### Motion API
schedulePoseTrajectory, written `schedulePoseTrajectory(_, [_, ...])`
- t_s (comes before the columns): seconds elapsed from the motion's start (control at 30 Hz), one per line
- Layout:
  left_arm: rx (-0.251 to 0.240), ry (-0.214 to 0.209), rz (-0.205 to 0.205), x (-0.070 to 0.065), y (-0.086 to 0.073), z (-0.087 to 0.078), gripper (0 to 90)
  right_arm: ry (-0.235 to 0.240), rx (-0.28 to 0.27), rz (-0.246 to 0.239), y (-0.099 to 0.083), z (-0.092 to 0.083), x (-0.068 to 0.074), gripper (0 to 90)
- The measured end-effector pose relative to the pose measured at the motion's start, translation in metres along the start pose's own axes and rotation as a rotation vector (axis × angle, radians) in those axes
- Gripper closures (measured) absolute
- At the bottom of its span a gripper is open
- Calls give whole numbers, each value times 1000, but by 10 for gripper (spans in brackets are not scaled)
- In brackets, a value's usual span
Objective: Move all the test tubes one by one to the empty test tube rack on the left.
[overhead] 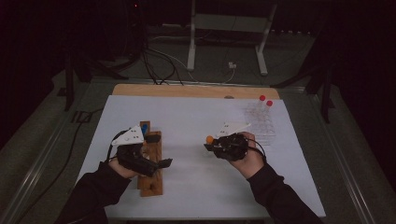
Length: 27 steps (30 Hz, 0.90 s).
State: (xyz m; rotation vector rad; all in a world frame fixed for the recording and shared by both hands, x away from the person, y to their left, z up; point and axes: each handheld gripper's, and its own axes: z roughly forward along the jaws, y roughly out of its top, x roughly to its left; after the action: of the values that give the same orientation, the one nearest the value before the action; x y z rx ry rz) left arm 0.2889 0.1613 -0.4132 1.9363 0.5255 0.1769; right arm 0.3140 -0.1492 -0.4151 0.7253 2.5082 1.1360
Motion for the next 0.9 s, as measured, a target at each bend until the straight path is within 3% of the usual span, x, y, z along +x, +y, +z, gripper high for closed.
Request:
schedulePoseTrajectory(0.23, [-7, -25, 28, -5, 10, 9, 80, 39, -8, -27, 2, 1, 15, 742])
schedulePoseTrajectory(0.5, [-21, -63, 65, -14, 23, 25, 246, 78, -8, -43, 5, 7, 28, 742])
schedulePoseTrajectory(0.9, [-1, -72, 92, -20, 32, 49, 542, 96, 3, -63, 9, 14, 35, 742])
